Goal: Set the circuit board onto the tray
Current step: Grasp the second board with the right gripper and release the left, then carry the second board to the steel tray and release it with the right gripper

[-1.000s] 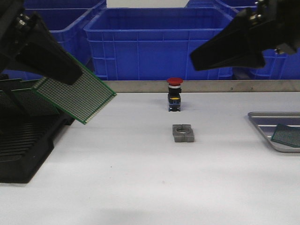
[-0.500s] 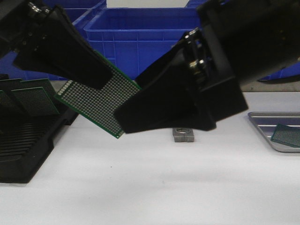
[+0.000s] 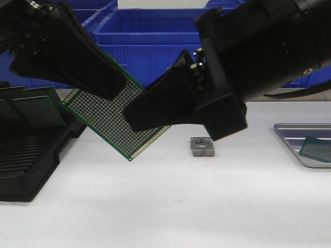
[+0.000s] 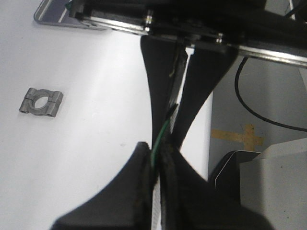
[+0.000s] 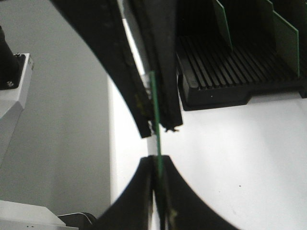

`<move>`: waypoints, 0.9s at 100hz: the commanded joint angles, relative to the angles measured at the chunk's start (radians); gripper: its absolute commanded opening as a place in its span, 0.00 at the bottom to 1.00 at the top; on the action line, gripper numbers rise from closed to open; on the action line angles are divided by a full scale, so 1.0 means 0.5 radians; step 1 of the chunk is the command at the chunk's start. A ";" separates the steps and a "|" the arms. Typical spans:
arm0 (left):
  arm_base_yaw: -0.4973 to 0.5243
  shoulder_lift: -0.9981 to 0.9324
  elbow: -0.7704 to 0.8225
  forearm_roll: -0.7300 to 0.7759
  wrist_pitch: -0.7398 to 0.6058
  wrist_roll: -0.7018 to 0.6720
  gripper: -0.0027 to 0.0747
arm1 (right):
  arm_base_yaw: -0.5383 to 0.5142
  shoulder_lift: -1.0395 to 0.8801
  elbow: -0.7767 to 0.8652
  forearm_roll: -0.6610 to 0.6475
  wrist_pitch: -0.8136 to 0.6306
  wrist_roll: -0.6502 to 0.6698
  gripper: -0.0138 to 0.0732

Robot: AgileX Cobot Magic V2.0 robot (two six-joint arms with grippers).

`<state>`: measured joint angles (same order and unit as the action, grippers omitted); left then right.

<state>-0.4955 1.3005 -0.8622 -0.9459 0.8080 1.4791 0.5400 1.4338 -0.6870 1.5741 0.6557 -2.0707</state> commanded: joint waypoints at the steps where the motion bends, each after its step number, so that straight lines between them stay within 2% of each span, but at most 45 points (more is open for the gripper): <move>1: -0.019 -0.043 -0.058 -0.140 -0.015 -0.041 0.01 | -0.005 -0.053 -0.059 0.165 0.037 0.022 0.09; 10: -0.019 -0.043 -0.058 -0.140 -0.012 -0.041 0.11 | -0.005 -0.053 -0.059 0.187 0.037 0.022 0.09; 20: -0.019 -0.043 -0.058 -0.140 -0.026 -0.041 0.41 | -0.005 -0.053 -0.059 0.220 0.027 0.024 0.09; 30: -0.019 -0.052 -0.058 -0.084 -0.163 -0.041 0.70 | -0.019 -0.053 -0.053 0.224 -0.043 0.070 0.09; 36: -0.019 -0.065 -0.058 -0.013 -0.306 -0.041 0.77 | -0.053 -0.053 -0.050 0.223 -0.103 0.159 0.09; 53: 0.039 -0.132 -0.063 0.027 -0.570 -0.041 0.78 | -0.285 -0.053 -0.050 0.221 -0.198 0.544 0.09; 77: 0.082 -0.148 -0.063 0.027 -0.591 -0.041 0.76 | -0.804 -0.053 -0.050 0.223 -0.349 0.899 0.09; 90: 0.082 -0.148 -0.063 0.019 -0.591 -0.041 0.76 | -1.040 -0.053 -0.050 0.223 -0.566 0.930 0.09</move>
<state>-0.4557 1.2549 -0.8622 -0.8993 0.5377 1.4712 0.0935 1.4336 -0.6870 1.6486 0.4152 -1.6260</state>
